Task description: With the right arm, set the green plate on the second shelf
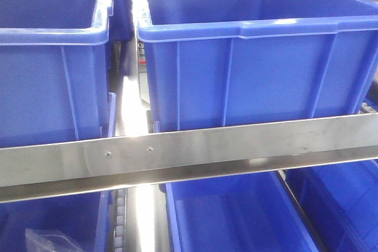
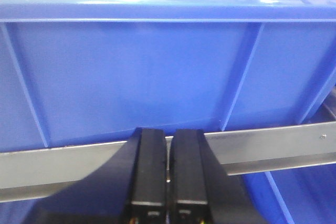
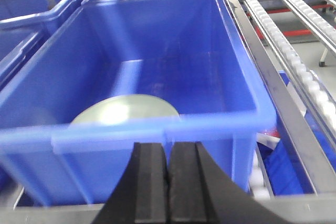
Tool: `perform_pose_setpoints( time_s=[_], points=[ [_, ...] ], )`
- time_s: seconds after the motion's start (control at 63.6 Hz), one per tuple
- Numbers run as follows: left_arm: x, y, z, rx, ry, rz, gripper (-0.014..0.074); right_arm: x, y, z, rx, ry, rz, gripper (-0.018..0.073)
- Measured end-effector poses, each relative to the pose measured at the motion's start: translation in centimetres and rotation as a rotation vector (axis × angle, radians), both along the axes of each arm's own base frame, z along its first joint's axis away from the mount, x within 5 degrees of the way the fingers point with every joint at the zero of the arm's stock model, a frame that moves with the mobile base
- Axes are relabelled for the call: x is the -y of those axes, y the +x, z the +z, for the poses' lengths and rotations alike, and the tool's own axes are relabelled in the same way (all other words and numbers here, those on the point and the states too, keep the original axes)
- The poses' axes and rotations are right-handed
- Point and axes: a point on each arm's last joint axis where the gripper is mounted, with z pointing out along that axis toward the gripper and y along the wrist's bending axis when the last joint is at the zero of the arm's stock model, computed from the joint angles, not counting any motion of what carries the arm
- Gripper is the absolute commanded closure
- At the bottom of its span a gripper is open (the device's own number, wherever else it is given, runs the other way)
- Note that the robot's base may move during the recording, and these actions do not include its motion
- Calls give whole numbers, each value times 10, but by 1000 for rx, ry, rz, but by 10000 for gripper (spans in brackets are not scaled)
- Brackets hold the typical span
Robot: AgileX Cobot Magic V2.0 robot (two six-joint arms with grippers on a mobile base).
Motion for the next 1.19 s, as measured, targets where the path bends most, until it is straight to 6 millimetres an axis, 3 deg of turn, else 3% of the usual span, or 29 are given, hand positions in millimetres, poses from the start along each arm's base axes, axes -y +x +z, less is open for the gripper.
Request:
perform_pose_setpoints(
  time_s=[0.299, 0.471, 1.194],
  points=[
    [0, 0, 0, 0, 0, 0, 472, 9, -43, -58, 100, 21, -3, 505],
    [0, 0, 0, 0, 0, 0, 472, 12, -52, -60, 140, 31, -21, 505],
    [0, 0, 0, 0, 0, 0, 472, 13, -52, -62, 128, 28, -30, 505]
  ],
)
